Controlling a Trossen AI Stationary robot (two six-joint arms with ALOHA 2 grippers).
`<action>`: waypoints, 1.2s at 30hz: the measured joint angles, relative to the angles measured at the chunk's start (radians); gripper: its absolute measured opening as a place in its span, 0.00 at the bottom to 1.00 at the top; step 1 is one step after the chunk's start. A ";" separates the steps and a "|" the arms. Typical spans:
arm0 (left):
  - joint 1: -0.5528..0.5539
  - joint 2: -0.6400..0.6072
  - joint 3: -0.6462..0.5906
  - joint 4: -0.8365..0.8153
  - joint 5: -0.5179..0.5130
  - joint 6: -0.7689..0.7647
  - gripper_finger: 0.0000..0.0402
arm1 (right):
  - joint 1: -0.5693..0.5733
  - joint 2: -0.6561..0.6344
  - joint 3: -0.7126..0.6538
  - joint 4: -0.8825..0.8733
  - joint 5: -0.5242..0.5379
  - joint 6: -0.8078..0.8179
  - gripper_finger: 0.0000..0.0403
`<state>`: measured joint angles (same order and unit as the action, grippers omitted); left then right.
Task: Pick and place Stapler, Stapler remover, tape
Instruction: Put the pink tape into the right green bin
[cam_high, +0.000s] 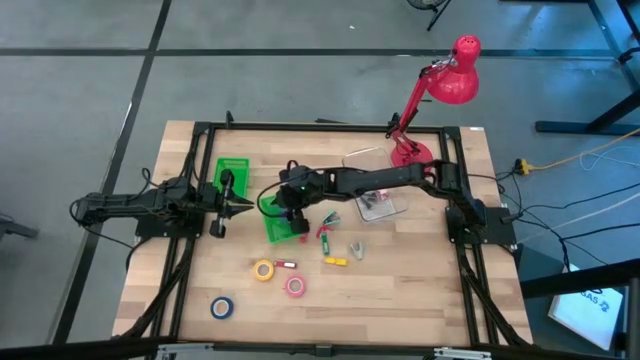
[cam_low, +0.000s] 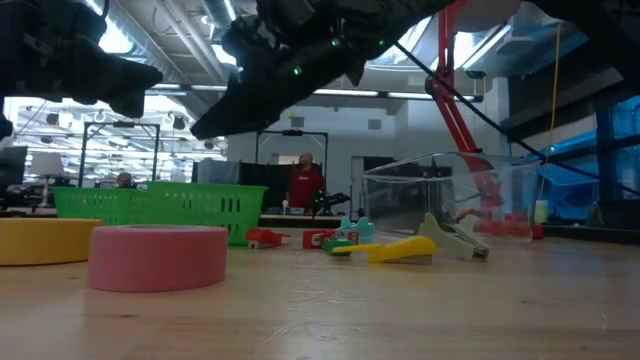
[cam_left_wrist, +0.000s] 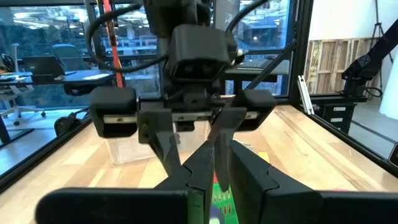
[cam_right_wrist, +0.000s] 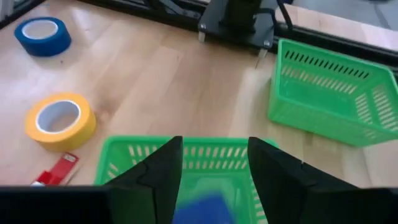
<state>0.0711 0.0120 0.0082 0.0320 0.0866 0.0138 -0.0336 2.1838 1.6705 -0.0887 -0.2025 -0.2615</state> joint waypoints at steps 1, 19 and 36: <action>0.000 0.000 0.000 0.000 0.000 0.000 0.11 | 0.003 0.000 0.012 -0.018 0.000 0.000 0.46; 0.000 0.000 0.000 0.000 0.000 0.000 0.11 | 0.087 -0.001 0.278 -0.358 0.000 0.000 0.46; 0.000 0.000 0.000 0.000 0.000 0.000 0.11 | 0.281 -0.012 0.377 -0.583 0.000 -0.004 0.46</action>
<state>0.0711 0.0120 0.0082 0.0320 0.0867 0.0137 0.2476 2.1718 2.0472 -0.6712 -0.2022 -0.2653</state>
